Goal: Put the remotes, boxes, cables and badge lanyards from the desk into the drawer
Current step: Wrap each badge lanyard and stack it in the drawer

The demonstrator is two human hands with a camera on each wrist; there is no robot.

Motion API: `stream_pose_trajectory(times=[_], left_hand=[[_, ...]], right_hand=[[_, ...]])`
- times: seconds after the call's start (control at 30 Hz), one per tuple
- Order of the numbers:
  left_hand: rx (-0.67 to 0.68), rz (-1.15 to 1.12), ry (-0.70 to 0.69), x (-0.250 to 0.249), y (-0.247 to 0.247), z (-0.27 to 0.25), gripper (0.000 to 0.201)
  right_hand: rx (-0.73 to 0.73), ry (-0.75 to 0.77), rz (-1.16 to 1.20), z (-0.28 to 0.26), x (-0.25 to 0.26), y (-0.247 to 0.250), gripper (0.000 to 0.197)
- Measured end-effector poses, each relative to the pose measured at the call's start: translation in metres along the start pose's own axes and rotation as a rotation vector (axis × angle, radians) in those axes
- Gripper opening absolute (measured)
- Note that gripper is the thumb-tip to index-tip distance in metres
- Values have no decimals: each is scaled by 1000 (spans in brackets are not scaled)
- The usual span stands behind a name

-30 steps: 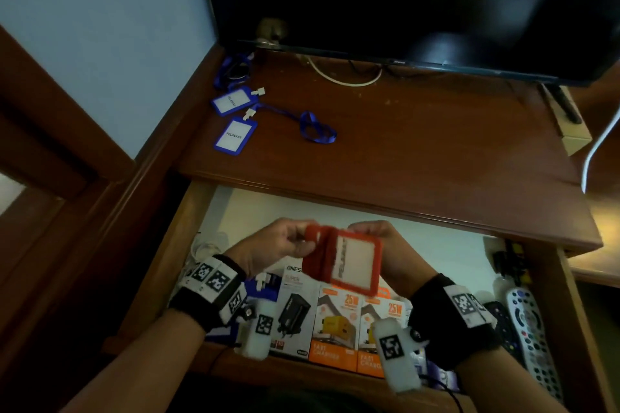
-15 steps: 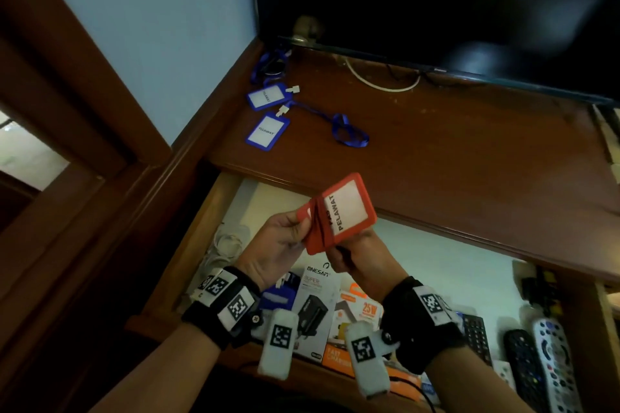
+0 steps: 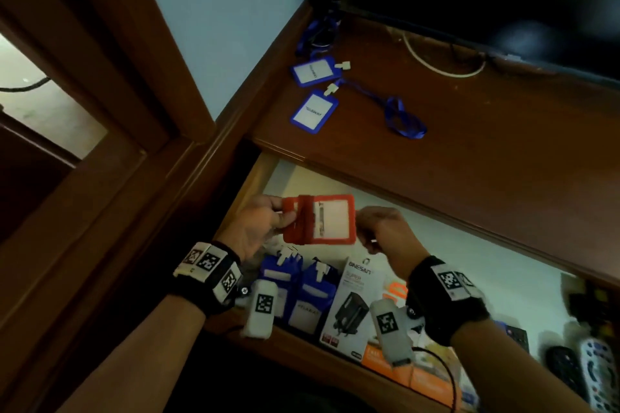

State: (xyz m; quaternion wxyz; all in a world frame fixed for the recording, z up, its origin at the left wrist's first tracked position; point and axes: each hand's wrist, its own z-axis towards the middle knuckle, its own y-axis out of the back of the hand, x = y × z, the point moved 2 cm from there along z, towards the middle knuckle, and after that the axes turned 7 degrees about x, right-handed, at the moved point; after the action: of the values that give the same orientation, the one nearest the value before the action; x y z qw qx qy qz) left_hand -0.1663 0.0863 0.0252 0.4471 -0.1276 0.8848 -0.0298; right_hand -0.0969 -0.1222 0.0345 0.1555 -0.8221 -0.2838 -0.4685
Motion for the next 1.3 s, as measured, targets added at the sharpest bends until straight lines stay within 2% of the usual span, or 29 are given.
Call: stream_pose_trajectory(times=[0.1,0.17,0.23,0.3,0.37,0.47,0.57,0.67,0.8,0.87,0.97,1.03,1.17,1.3], left_hand=[[-21,521,73,-6,25,9,9],[87,942,163,-4,33,16,12],[255,1312,226,0,32,20,22],[391,1494,210,3,25,22,23],[473,1578,205,5,16,21,20],[519,1683,139,8,7,23,14],[534,1730,53,16,4,23,19],[578,1786,-12,28,-1,20,20],[550,1823,-121,33,-4,18,17],[512,1794,-125,33,-3,20,18],[458,1711,-101,38,2,24,28],[443,1634,-111,40,7,27,31],[316,1300,-66,39,17,34,29],[217,990,-121,33,10,38,22]], right_hand=[[-130,46,-80,23,23,9,29],[-220,105,-175,43,38,12,23],[-288,177,-314,61,51,7,14],[-330,207,-510,79,60,-4,11],[-314,135,-663,99,65,-15,31],[-219,78,-707,125,72,-35,56],[-186,58,-799,144,78,-52,79],[-183,-7,-1003,157,80,-58,95],[-93,-44,-1284,162,74,-52,98],[-97,-20,-1340,156,67,-50,97],[-209,32,-1359,139,54,-44,92],[-320,22,-1367,123,40,-36,80],[-540,-14,-1306,88,10,-4,52],[-591,-21,-1270,56,-7,34,42]])
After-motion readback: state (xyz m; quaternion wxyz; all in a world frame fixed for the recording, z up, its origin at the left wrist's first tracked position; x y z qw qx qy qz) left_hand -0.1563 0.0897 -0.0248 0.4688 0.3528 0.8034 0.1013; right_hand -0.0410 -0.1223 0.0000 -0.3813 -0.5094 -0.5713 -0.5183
